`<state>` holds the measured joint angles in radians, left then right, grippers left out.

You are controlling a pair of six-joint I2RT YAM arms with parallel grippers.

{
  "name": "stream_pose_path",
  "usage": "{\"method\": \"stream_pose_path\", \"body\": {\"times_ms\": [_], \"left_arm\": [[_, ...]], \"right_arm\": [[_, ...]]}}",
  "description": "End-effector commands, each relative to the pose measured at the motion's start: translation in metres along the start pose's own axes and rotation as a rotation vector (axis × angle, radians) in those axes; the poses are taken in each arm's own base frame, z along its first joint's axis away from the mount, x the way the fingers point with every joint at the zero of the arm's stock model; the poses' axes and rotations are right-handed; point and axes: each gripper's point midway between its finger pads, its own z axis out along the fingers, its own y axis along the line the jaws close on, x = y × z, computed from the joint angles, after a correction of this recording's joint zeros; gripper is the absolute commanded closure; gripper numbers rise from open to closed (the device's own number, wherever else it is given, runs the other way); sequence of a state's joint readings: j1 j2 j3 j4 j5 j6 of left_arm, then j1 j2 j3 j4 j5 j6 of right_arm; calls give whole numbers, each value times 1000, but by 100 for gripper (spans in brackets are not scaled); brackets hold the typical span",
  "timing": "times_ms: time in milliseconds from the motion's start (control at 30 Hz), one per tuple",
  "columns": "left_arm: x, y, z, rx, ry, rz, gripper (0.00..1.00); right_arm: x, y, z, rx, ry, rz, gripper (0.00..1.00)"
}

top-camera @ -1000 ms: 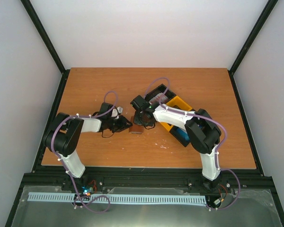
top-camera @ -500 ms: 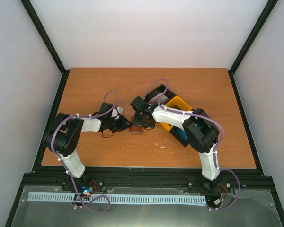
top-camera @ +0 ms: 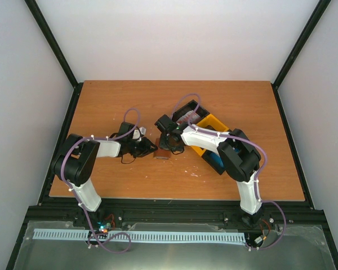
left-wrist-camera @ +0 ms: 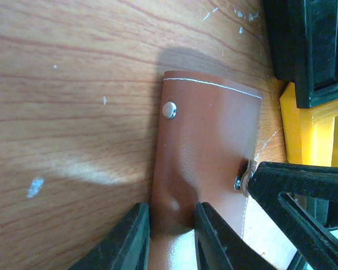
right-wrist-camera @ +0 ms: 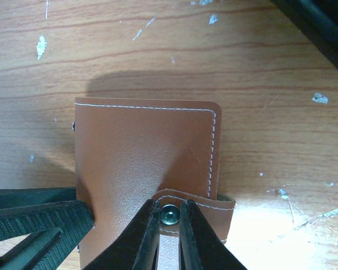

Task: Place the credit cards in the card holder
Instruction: Close the card holder at the center of the board.

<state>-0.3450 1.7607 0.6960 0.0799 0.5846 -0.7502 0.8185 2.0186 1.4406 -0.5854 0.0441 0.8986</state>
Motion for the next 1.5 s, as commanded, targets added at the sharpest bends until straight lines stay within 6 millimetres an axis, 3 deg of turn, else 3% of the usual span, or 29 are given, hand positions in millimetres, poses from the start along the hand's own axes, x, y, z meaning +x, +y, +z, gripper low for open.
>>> {"method": "stream_pose_path", "body": {"times_ms": [0, 400, 733, 867, 1000, 1100, 1267, 1467], "left_arm": [[104, 134, -6, -500, 262, -228, 73], [104, 134, -6, -498, 262, -228, 73], [104, 133, -6, -498, 262, -226, 73], [104, 133, -6, -496, 263, -227, 73], [104, 133, -6, -498, 262, -226, 73], [104, 134, -6, -498, 262, -226, 74], [104, 133, -6, -497, 263, -225, 74], [104, 134, -5, -499, 266, -227, 74]], "right_arm": [[-8, -4, -1, 13, -31, 4, 87], [3, -2, 6, -3, 28, -32, 84], [15, 3, 4, -49, 82, -68, 88], [11, 3, 2, -49, 69, -77, 88], [-6, 13, -16, -84, -2, -89, 88], [-16, 9, -26, -73, -49, -74, 88], [-16, -6, -16, -32, -38, -33, 87], [-16, -5, -3, -31, -12, -41, 87]]}}
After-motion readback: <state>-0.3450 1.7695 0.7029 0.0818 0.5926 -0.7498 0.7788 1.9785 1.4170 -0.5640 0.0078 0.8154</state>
